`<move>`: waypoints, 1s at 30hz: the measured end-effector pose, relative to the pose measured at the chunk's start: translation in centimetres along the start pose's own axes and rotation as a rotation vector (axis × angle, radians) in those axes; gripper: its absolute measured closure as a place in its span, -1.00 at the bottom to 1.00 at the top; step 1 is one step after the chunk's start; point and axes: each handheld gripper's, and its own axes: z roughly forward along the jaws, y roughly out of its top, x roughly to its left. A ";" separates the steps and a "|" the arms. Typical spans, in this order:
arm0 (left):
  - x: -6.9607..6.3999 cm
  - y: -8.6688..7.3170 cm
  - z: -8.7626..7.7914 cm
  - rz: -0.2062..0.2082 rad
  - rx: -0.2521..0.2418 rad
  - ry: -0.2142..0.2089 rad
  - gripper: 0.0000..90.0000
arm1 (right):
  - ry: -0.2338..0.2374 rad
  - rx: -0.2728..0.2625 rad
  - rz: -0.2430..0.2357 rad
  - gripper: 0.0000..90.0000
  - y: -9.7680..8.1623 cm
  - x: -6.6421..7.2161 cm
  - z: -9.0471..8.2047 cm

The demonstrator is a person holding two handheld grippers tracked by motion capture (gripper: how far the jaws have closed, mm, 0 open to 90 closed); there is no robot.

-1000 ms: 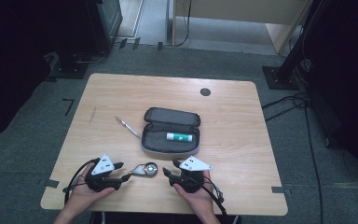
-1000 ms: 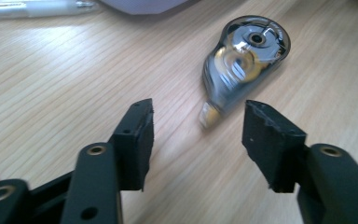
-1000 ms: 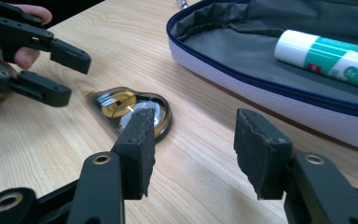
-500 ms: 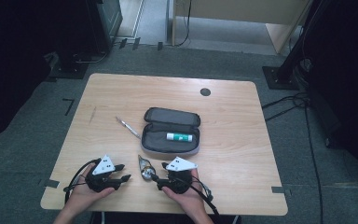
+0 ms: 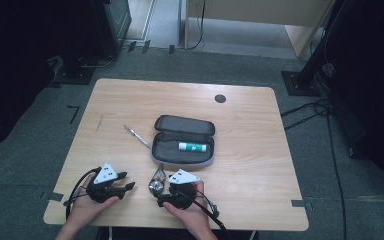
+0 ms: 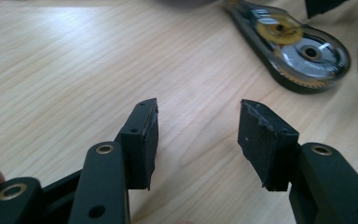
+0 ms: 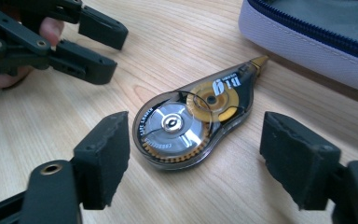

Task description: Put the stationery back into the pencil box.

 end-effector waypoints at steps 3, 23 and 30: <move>0.3 -0.1 -0.1 -0.015 -0.007 0.017 0.08 | -0.019 0.001 0.013 -0.54 0.1 0.2 0.3; -3.8 2.2 2.8 0.042 0.019 -0.046 0.70 | -0.038 0.023 -0.001 -0.51 0.1 0.3 -0.3; -5.0 2.3 2.9 0.081 0.031 -0.130 0.60 | -0.022 0.032 -0.001 -0.64 -0.3 -0.3 -1.1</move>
